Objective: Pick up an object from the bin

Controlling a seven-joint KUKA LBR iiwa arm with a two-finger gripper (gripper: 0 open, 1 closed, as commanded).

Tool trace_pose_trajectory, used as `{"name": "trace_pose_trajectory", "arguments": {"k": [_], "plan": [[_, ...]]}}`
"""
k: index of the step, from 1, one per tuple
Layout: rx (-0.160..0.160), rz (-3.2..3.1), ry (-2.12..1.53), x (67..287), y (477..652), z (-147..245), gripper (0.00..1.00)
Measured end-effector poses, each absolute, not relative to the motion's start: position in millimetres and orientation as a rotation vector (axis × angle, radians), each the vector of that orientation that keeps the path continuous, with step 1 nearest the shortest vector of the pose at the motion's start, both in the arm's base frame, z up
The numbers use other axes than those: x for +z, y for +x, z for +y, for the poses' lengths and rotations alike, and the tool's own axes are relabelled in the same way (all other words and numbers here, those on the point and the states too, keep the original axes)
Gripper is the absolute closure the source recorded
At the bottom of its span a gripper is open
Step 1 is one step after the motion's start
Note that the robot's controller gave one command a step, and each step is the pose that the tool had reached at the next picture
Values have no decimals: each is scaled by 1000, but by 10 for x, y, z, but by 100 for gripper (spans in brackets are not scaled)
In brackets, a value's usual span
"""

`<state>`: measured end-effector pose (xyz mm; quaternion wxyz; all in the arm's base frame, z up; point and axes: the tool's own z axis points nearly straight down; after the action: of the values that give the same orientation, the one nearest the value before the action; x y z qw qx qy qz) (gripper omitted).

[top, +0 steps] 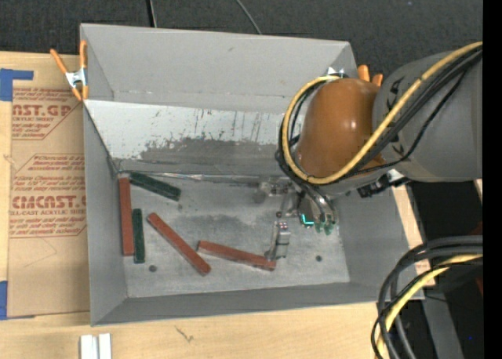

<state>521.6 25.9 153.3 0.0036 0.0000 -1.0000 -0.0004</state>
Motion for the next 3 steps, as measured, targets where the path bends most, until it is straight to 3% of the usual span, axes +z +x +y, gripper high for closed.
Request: {"name": "trace_pose_trajectory", "arguments": {"k": [1, 2, 3], "plan": [[-2, -3142, -1, 1576, 5235, 259, 0], [-3, -3148, -72, 1046, 5048, 310, 0], [-1, -3139, 126, 701, 5060, 456, 100]]}}
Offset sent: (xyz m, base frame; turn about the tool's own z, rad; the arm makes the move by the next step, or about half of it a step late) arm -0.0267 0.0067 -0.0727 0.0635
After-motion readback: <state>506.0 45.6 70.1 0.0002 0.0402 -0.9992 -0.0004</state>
